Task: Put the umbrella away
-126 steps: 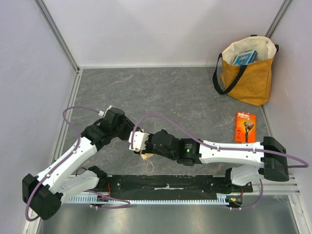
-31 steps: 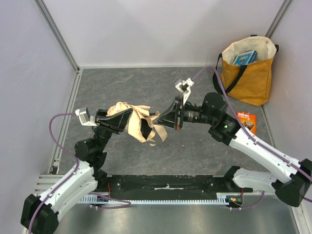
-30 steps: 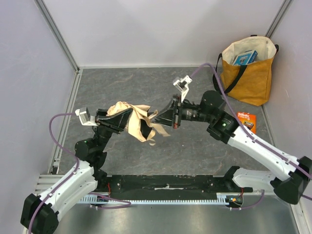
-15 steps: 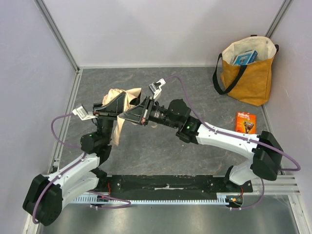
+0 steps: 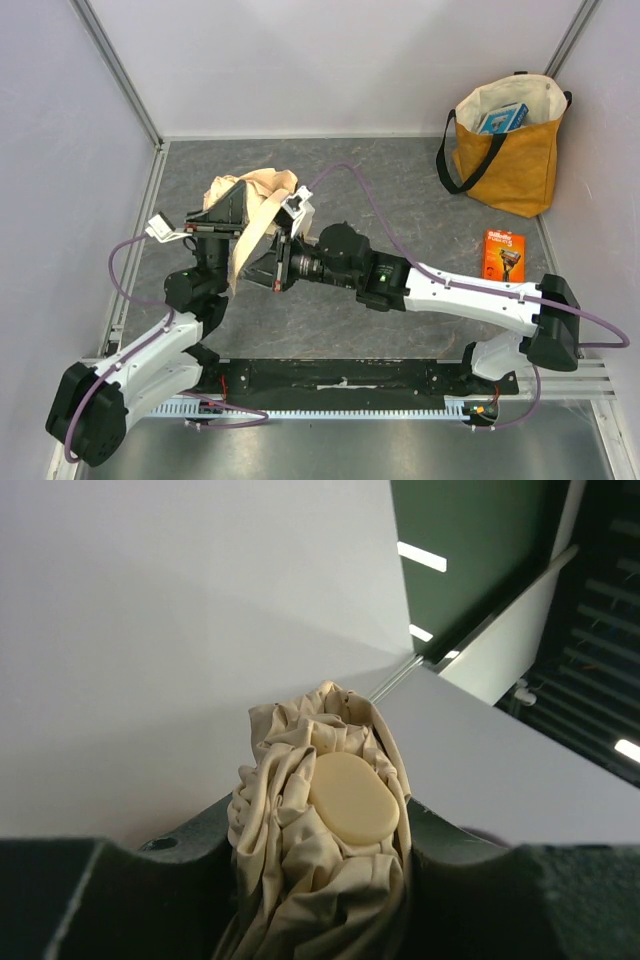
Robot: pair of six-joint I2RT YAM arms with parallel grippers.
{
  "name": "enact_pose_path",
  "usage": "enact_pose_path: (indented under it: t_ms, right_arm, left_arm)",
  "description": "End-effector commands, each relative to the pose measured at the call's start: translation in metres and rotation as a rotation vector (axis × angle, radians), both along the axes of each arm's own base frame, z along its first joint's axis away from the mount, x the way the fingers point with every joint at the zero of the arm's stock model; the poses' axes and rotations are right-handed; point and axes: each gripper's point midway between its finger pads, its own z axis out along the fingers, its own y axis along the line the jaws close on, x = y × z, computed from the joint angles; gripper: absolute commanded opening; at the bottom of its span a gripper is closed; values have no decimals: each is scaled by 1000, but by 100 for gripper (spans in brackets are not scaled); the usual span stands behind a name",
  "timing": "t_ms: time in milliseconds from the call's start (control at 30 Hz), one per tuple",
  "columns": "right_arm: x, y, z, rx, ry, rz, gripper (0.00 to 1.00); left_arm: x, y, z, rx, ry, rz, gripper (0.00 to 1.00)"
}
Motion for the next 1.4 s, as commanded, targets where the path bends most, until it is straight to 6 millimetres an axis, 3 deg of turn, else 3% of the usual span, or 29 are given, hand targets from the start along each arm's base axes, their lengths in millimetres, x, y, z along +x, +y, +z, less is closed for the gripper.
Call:
enact_pose_path:
  t_ms: [0, 167, 267, 433, 533, 667, 733, 867, 933, 1000, 1067, 1200, 1367]
  right_arm:
    - [4, -9, -50, -203, -144, -74, 0]
    - [13, -20, -75, -304, -174, -130, 3]
    - [18, -35, -79, -381, -221, -157, 18]
    - [2, -69, -87, -465, -312, -76, 53]
    - [-5, -98, -76, -493, -341, -72, 66]
    - [-10, -130, -52, -473, -344, -108, 73]
    - [-11, -136, -45, -444, -338, -125, 75]
    - [-2, -127, -42, -382, -370, -170, 79]
    - [12, -126, -18, -229, -347, -293, 79]
    - [10, -128, 2, 34, -268, -344, 85]
    - [17, -129, 0, 205, -95, -382, 91]
    - [31, -109, -26, 218, 312, -340, 91]
    - [53, -113, -61, 249, 766, -369, 89]
  left_arm:
    - [-32, 26, 63, -229, -157, -51, 2]
    - [-35, 27, 68, -297, -174, -111, 2]
    - [-35, 25, 67, -309, -178, -132, 2]
    - [-40, 25, 73, -293, -214, -137, 2]
    - [-45, 24, 77, -268, -246, -134, 2]
    - [-48, 23, 74, -250, -255, -136, 2]
    - [-45, 23, 71, -258, -235, -137, 2]
    - [-31, 24, 65, -360, -152, -199, 2]
    - [-30, 24, 67, -415, -152, -243, 2]
    - [-30, 24, 70, -455, -160, -272, 2]
    - [-31, 25, 75, -465, -183, -284, 2]
    - [-33, 22, 83, -439, -209, -287, 2]
    - [-36, 22, 84, -430, -231, -283, 2]
